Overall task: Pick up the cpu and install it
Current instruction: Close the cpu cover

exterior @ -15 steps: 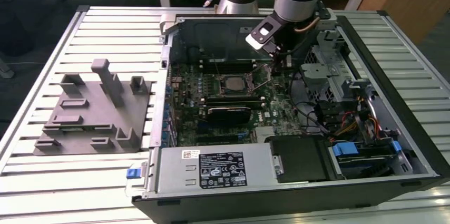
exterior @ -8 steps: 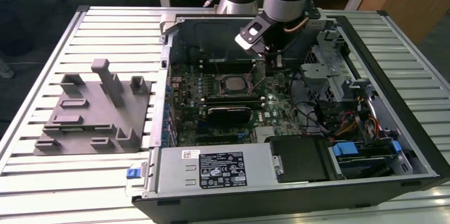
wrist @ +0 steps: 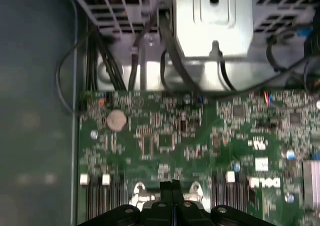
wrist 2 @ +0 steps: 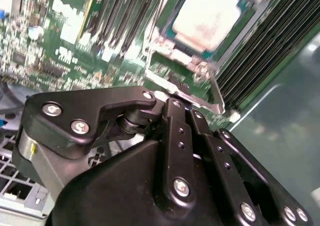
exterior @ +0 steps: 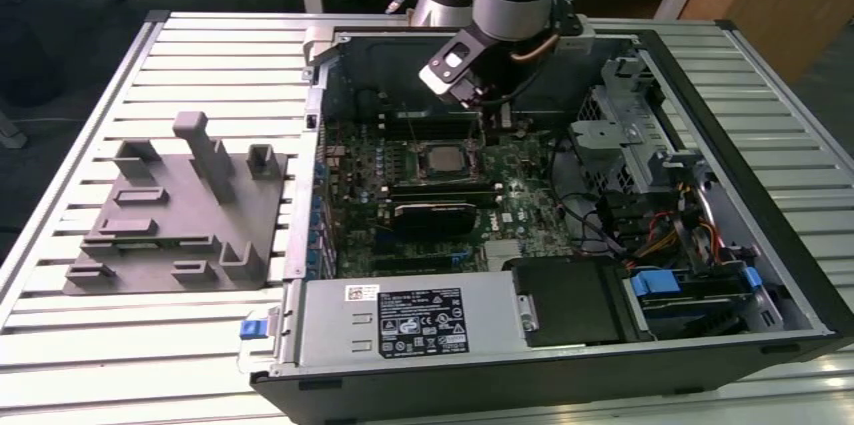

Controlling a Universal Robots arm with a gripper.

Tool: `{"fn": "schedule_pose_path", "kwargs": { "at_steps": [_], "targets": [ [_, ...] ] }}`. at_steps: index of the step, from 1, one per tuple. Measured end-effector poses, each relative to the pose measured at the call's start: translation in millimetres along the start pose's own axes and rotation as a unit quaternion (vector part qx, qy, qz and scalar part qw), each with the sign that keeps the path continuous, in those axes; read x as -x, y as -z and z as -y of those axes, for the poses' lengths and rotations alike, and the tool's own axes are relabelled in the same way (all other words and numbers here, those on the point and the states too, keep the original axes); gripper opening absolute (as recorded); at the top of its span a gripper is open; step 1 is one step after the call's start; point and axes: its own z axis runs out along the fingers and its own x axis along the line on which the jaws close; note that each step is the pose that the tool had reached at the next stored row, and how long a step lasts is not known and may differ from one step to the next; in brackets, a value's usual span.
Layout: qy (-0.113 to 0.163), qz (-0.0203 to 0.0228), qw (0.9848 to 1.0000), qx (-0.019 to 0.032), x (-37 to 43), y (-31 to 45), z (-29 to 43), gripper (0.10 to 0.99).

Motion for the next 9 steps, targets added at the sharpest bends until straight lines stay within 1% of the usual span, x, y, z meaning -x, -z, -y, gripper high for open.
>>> {"fn": "schedule_pose_path", "kwargs": {
  "at_steps": [2,4,6,9],
  "targets": [
    [0.0,0.0002,1.0,0.0001,0.1,0.5,6.9,0.106],
    [0.0,0.0001,1.0,0.0002,0.2,0.7,12.1,0.106],
    [0.0,0.0,1.0,0.0002,0.2,0.8,14.2,0.106],
    [0.0,0.0001,1.0,0.0002,0.3,0.8,14.2,0.106]
  ]
}}
